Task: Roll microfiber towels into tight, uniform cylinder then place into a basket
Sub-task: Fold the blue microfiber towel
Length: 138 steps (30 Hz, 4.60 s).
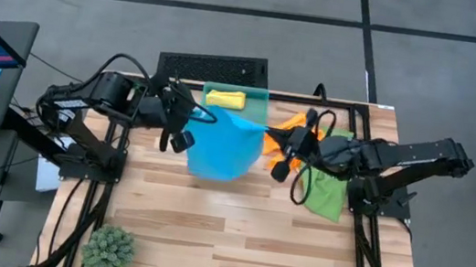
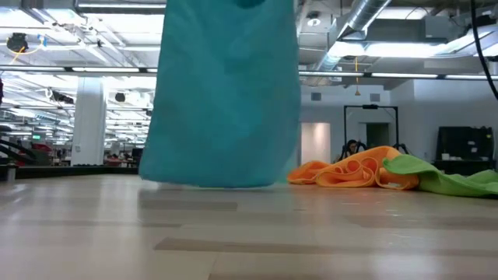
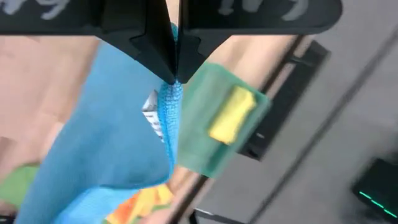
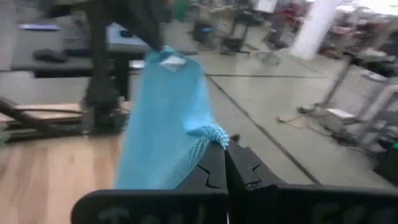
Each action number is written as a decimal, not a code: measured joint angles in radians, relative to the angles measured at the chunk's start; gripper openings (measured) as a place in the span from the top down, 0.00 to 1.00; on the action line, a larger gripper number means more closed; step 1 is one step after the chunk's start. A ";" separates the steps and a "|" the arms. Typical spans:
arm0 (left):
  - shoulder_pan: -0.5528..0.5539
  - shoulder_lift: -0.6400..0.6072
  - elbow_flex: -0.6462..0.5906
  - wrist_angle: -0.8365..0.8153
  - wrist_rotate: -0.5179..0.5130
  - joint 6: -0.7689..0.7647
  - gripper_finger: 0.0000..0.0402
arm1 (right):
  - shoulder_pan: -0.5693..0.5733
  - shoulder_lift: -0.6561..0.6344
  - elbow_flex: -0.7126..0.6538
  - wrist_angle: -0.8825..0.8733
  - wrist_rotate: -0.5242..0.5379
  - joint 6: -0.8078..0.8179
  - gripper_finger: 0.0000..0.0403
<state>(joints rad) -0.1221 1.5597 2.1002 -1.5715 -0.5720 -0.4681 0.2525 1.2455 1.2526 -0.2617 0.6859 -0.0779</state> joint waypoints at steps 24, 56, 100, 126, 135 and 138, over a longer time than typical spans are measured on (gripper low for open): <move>-0.067 0.012 -0.011 0.050 -0.197 0.033 1.00 | 0.058 0.000 0.003 0.031 0.227 -0.017 1.00; -0.028 0.058 -0.014 0.000 -0.306 0.158 1.00 | 0.015 0.004 0.017 -0.058 0.090 0.012 0.98; -0.431 0.063 -0.423 0.156 0.220 -0.373 1.00 | 0.447 0.246 -0.045 -0.407 -0.029 0.713 0.98; -0.618 0.063 -1.009 0.877 0.328 -0.731 1.00 | 0.441 0.607 -0.044 -0.224 -0.340 0.861 0.99; -0.505 0.063 -1.010 0.800 0.287 -0.627 1.00 | 0.302 0.579 -0.044 -0.381 -0.264 0.796 0.97; -0.480 0.063 -1.010 0.765 0.253 -0.622 1.00 | 0.250 0.578 -0.044 -0.402 -0.258 0.769 0.99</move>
<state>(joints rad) -0.6019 1.6226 1.0901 -0.8067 -0.3191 -1.0896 0.5022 1.8233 1.2083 -0.6638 0.4284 0.6906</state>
